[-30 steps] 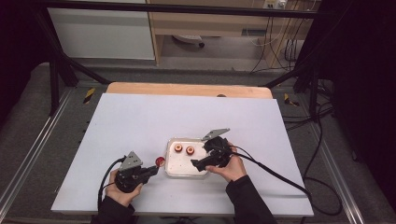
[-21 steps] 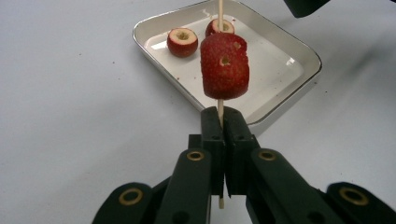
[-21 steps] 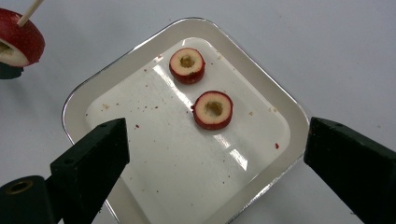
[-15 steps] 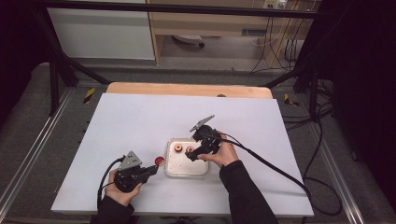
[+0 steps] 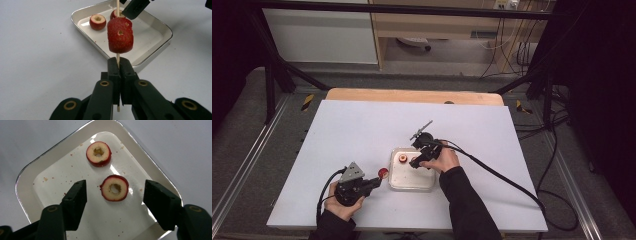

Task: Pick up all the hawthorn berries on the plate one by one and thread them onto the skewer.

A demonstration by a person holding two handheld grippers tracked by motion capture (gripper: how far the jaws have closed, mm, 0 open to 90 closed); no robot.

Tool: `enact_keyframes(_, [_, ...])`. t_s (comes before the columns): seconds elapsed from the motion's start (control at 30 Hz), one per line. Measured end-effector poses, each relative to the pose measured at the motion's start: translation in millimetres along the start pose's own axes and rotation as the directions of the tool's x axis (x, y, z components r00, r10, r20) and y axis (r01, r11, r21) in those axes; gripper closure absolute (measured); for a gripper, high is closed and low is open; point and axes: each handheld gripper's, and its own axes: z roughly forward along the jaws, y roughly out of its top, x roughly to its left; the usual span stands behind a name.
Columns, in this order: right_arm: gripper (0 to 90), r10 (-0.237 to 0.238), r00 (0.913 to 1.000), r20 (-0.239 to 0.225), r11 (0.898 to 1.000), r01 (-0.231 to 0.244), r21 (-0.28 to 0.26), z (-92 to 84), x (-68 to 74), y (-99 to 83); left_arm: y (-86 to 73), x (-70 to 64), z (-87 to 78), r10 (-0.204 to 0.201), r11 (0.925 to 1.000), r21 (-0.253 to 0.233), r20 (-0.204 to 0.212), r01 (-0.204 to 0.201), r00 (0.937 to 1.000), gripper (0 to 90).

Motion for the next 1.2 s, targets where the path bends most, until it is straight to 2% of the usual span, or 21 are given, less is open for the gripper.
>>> enact_keyframes(0.1, [41.1,0.0,0.9999,-0.016,1.0,0.0,0.004,4.3,-1.3,0.5,-0.1,0.0,0.5,0.0,1.0,0.002,0.0,0.0,1.0,88.4])
enact_keyframes(0.43, [52.5,-0.001,0.9997,-0.024,1.0,0.001,0.02,15.2,-4.2,1.1,0.2,-0.2,0.5,0.003,1.0,0.001,0.0,-0.003,1.0,88.3])
enact_keyframes(0.8, [59.3,0.021,0.9996,-0.021,0.999,-0.021,0.032,18.5,-5.9,1.4,0.4,-0.9,0.7,0.005,1.0,0.002,0.0,-0.005,1.0,88.4])
enact_keyframes(1.0, [59.9,0.041,0.9989,-0.02,0.999,-0.041,0.031,14.0,-4.7,1.6,0.7,-1.0,0.1,0.008,1.0,-0.002,-0.003,-0.008,1.0,88.4])
enact_keyframes(1.2, [60.0,0.075,0.997,-0.021,0.997,-0.075,-0.005,-2.4,-1.8,0.6,0.9,-2.2,-0.7,0.008,0.9999,-0.007,-0.004,-0.008,1.0,88.3])
